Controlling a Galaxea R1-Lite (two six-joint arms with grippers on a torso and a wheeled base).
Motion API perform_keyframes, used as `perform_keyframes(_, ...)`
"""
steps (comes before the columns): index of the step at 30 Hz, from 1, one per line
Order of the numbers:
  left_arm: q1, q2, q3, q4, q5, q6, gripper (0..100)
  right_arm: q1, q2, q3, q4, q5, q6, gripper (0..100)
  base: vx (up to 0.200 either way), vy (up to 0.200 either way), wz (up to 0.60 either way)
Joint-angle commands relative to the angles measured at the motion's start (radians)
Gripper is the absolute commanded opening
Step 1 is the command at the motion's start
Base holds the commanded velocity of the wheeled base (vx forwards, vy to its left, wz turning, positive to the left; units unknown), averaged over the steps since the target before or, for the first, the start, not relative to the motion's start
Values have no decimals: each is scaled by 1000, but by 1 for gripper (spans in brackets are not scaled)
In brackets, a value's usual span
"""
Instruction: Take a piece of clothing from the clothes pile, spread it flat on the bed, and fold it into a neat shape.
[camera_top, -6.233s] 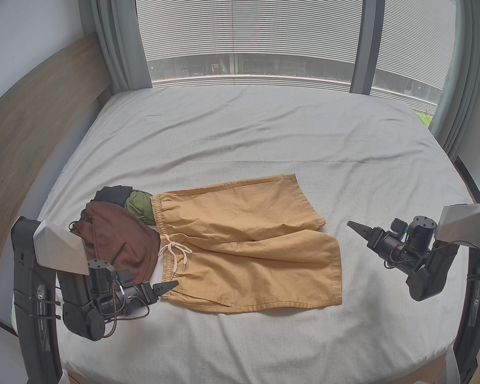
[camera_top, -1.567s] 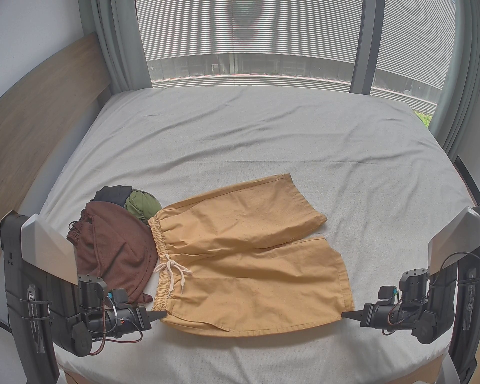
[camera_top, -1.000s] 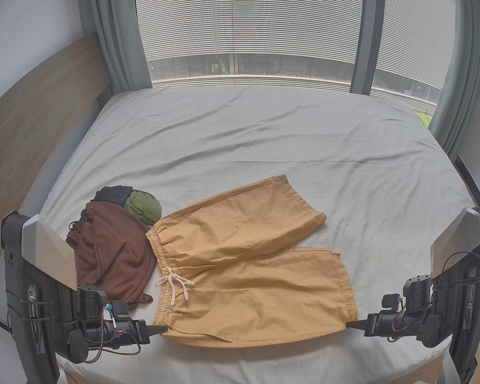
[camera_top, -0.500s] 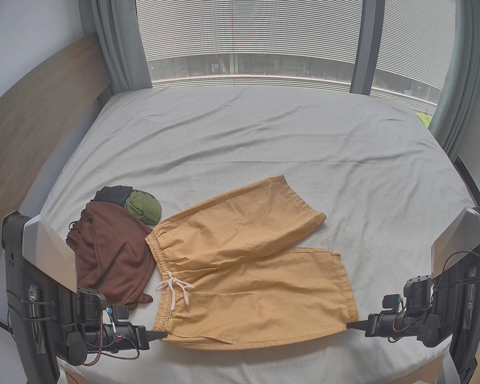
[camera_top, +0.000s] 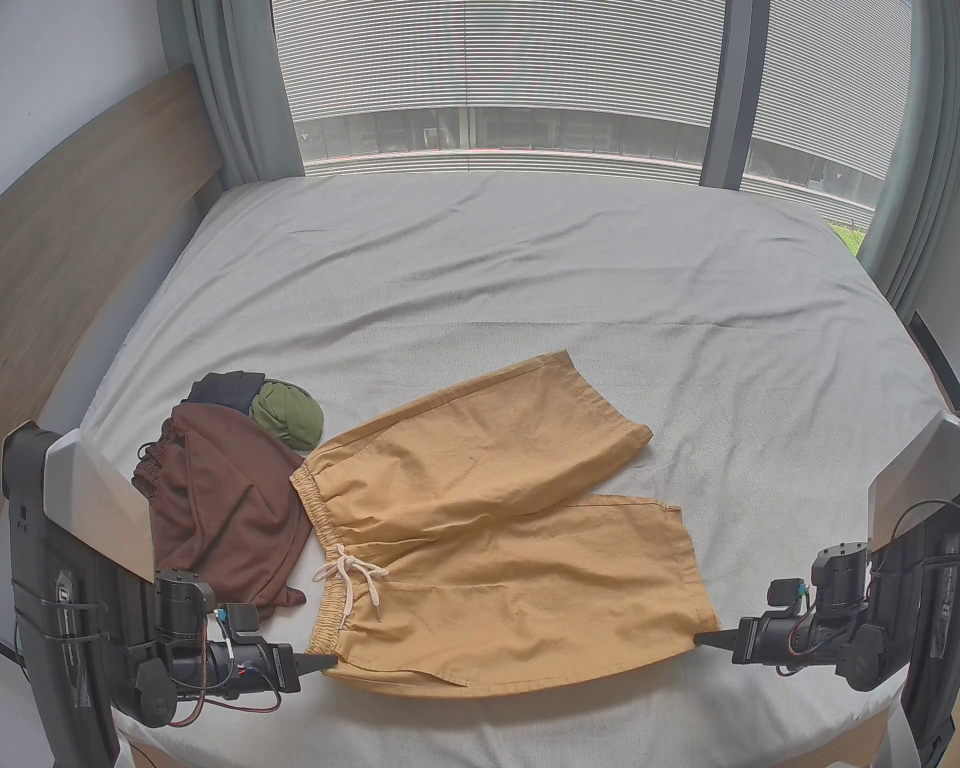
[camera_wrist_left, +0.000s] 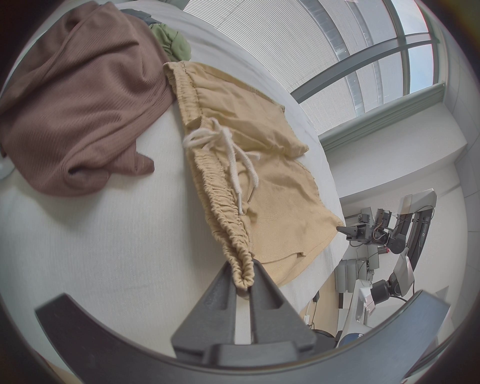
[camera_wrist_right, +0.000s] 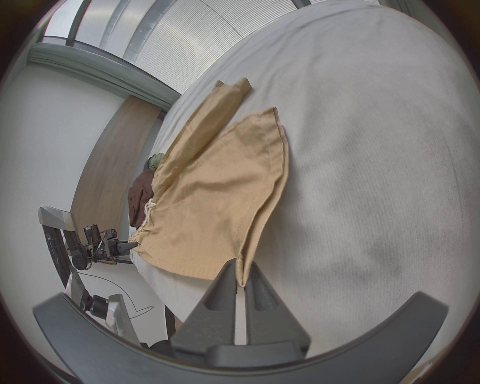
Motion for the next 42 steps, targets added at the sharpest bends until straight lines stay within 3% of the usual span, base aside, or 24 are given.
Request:
perform_keyframes(1, -11, -63, -73, -2, 5, -30, 0, -5, -134, -63, 0, 8, 24, 0, 0, 0, 0)
perform_keyframes(7, -34, -126, -150, -4, 11, -172, 0, 8, -211, -145, 1, 11, 108, 0, 0, 0, 0)
perform_keyframes(20, -24, -149, -199, -4, 23, -195, 0, 6, -204, -303, 9, 2, 118, 0, 0, 0, 0)
perform_keyframes(22, -23, -153, -223, -4, 55, -226, 0, 1, -204, -385, 18, 0, 136, 0, 0, 0, 0)
perform_keyframes(31, -15, -158, -260, -4, 87, -246, 0, 1, -215, -537, 150, 0, 139, 0, 0, 0, 0)
perform_keyframes(36, -14, -196, -288, -4, 107, -363, 0, 6, -223, -678, 270, 0, 138, 0, 0, 0, 0)
perform_keyframes(42, -14, -202, -295, -4, 127, -373, 0, 18, -206, -800, 351, 0, 136, 0, 0, 0, 0)
